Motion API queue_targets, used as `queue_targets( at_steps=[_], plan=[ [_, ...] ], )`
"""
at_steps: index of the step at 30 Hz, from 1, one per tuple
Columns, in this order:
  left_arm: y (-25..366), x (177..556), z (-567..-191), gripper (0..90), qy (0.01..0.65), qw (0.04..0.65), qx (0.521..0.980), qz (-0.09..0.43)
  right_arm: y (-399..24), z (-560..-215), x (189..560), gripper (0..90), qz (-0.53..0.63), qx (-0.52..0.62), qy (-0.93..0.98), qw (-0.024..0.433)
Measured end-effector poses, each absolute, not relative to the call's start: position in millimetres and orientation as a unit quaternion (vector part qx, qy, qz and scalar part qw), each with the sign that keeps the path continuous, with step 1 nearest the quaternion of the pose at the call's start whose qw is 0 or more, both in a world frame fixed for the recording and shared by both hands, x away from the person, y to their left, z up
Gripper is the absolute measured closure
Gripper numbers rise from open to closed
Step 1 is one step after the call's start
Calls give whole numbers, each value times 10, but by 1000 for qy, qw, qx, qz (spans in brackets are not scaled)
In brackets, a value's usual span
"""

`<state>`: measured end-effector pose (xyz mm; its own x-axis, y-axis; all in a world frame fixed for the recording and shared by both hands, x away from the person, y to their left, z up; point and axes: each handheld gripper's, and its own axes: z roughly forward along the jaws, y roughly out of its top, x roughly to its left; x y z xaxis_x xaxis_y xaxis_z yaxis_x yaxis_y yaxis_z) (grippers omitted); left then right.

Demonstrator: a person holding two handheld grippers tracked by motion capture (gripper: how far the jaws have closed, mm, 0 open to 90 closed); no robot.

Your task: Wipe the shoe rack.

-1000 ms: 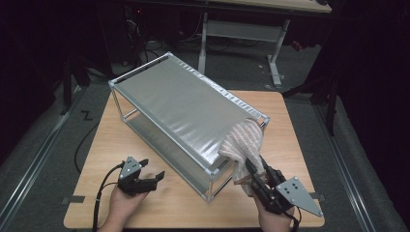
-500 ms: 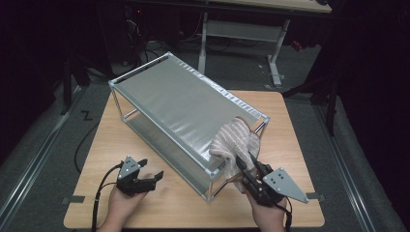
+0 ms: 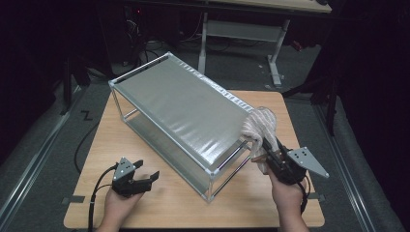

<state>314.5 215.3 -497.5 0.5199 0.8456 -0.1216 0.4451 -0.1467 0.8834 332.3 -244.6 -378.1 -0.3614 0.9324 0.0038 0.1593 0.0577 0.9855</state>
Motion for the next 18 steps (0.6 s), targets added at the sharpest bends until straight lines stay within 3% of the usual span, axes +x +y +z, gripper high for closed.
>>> queue_targets(
  at_steps=[6, 18],
  plan=[
    [2102, 3168, -4980, 205, 438, 480, 732, 204, -2426, -3827, 3288, 680, 533, 434, 640, 344],
    [2065, 3183, -4977, 206, 433, 479, 736, 203, -1858, -3866, 2648, 680, 572, 342, 676, 314]
  ],
)
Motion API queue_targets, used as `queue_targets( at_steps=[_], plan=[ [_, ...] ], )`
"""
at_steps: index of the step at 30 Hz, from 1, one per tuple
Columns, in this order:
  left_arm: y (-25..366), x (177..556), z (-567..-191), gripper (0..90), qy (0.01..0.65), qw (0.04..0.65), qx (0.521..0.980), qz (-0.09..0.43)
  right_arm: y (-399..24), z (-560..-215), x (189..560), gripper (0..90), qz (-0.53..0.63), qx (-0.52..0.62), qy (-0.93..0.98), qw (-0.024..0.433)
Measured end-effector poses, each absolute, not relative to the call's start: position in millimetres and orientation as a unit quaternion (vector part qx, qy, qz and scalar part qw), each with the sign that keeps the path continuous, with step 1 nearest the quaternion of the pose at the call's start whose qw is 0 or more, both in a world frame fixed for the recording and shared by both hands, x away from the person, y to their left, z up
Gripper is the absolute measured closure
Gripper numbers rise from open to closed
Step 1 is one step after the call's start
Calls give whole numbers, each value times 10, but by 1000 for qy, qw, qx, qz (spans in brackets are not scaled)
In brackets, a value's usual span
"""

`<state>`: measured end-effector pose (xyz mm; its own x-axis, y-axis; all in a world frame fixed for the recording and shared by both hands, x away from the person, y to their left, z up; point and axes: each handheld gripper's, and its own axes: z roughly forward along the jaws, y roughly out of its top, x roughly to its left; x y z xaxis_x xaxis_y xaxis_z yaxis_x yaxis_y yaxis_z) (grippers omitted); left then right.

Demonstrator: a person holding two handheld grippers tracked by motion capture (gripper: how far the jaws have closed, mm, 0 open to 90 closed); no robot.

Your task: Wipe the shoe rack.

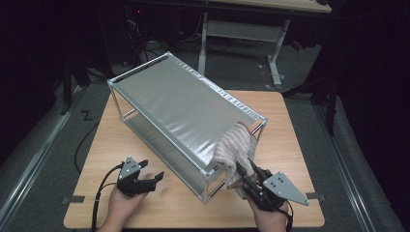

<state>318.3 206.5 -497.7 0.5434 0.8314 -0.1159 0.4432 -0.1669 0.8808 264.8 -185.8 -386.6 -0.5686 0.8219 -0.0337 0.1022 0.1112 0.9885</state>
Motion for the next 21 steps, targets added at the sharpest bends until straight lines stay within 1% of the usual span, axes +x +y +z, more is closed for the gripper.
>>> queue_targets(
  at_steps=[5, 8, 13, 21],
  plan=[
    [2072, 3176, -4970, 207, 431, 479, 737, 205, -1688, -3861, 2492, 680, 581, 313, 687, 304],
    [2073, 3172, -4967, 208, 431, 480, 736, 204, -1648, -3855, 2483, 680, 579, 305, 689, 311],
    [2074, 3164, -4957, 209, 428, 480, 738, 206, -1746, -3853, 2632, 680, 568, 324, 682, 326],
    [2075, 3166, -4954, 209, 427, 481, 738, 206, -2085, -3847, 3056, 680, 544, 388, 657, 349]
  ],
)
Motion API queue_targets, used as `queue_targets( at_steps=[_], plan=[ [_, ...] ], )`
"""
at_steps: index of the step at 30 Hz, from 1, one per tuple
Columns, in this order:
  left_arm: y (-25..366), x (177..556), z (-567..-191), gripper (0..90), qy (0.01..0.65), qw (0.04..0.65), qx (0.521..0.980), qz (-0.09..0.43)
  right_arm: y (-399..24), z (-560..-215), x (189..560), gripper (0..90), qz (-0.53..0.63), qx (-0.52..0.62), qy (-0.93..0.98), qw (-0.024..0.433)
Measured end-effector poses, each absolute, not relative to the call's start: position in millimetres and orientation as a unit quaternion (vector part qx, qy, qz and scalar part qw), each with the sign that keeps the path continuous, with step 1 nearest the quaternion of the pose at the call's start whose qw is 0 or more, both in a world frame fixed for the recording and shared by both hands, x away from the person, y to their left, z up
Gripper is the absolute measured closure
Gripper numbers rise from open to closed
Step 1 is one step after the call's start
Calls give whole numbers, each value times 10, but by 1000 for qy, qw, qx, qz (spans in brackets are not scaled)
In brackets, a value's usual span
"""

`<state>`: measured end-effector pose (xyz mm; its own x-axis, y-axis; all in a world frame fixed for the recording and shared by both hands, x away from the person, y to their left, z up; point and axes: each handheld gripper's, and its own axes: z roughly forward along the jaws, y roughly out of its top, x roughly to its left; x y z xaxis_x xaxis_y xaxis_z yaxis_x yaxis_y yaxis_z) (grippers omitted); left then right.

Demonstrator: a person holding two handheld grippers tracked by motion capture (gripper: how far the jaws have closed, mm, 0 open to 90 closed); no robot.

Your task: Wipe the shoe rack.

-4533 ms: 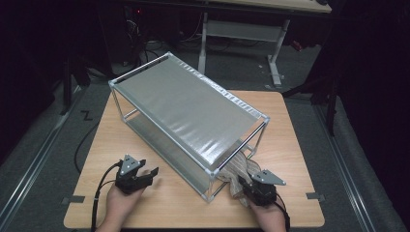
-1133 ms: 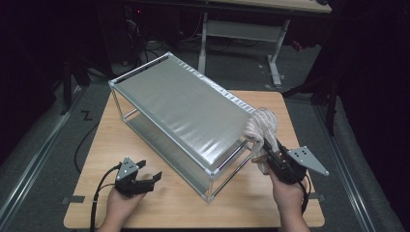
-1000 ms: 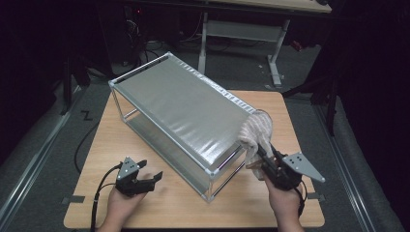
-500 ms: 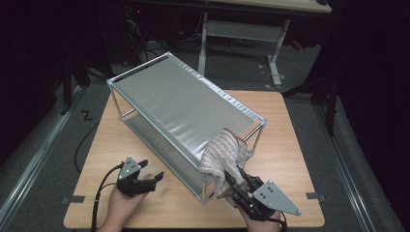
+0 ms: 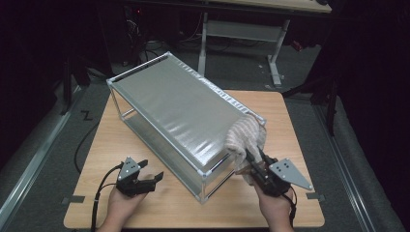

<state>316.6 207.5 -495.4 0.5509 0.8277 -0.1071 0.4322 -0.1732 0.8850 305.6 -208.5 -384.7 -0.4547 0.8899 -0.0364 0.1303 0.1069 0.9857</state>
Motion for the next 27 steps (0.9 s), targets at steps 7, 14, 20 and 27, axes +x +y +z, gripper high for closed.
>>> queue_targets(
  at_steps=[7, 14, 20, 27],
  plan=[
    [2080, 3167, -4955, 209, 427, 481, 738, 206, -2303, -3850, 3261, 679, 531, 426, 635, 365],
    [2071, 3167, -4960, 211, 428, 481, 737, 204, -2153, -3878, 3094, 682, 543, 402, 649, 350],
    [2055, 3163, -4961, 214, 425, 480, 740, 204, -1880, -3892, 2795, 681, 565, 357, 666, 331],
    [2042, 3161, -4966, 222, 420, 478, 744, 202, -1616, -3870, 2500, 677, 582, 307, 687, 309]
  ],
)
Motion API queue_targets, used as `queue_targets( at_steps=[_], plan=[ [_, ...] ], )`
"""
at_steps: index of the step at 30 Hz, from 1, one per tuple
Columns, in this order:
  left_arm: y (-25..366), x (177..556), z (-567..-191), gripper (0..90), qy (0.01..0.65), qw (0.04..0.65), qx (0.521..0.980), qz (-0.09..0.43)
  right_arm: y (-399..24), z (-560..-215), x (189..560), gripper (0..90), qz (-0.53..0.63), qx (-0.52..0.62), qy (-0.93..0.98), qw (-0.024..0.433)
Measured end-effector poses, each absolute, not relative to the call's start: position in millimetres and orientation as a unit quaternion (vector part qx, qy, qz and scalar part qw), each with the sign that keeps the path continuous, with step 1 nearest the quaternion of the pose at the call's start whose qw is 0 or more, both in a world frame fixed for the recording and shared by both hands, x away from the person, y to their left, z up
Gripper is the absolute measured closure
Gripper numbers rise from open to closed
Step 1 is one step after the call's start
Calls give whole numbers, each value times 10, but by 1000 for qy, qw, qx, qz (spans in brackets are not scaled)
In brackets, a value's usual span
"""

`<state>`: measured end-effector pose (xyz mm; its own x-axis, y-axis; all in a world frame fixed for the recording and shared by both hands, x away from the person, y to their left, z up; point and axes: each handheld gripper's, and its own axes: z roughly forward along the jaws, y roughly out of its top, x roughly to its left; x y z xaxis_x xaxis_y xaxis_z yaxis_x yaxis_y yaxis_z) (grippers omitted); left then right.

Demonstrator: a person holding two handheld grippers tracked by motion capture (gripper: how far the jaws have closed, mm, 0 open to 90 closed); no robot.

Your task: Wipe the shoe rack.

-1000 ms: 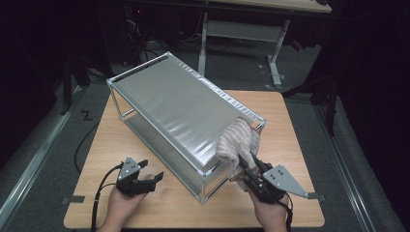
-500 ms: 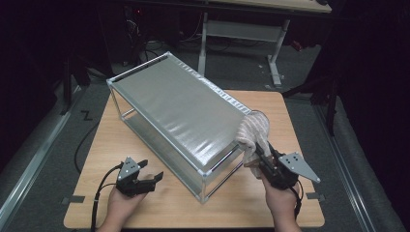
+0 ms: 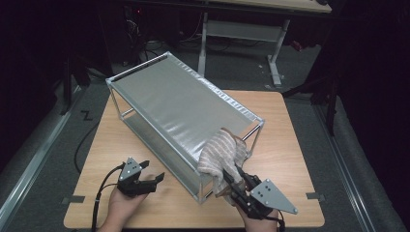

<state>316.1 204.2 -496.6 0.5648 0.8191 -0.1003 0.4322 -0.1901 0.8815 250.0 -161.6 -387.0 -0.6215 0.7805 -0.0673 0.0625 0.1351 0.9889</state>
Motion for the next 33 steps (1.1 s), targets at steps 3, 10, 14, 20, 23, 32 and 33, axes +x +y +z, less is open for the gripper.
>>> queue_targets(
  at_steps=[3, 10, 14, 20, 23, 32, 33],
  plan=[
    [2037, 3158, -4970, 226, 420, 478, 745, 200, -1611, -3837, 2464, 675, 580, 300, 686, 321],
    [2024, 3157, -4978, 234, 416, 479, 748, 198, -1975, -3828, 2643, 677, 560, 346, 661, 361],
    [1984, 3147, -4981, 237, 405, 481, 752, 198, -2284, -3957, 2799, 677, 535, 396, 648, 369],
    [1905, 3062, -4908, 252, 370, 524, 740, 201, -2615, -4224, 2904, 677, 502, 446, 637, 378],
    [1780, 2998, -4821, 258, 344, 547, 737, 199, -2706, -4368, 2907, 676, 493, 461, 636, 375],
    [1333, 2743, -4515, 277, 284, 569, 745, 200, -2893, -4514, 2925, 676, 467, 484, 642, 368],
    [1275, 2687, -4514, 284, 281, 575, 743, 198, -2905, -4535, 2938, 675, 464, 488, 644, 364]
  ],
)
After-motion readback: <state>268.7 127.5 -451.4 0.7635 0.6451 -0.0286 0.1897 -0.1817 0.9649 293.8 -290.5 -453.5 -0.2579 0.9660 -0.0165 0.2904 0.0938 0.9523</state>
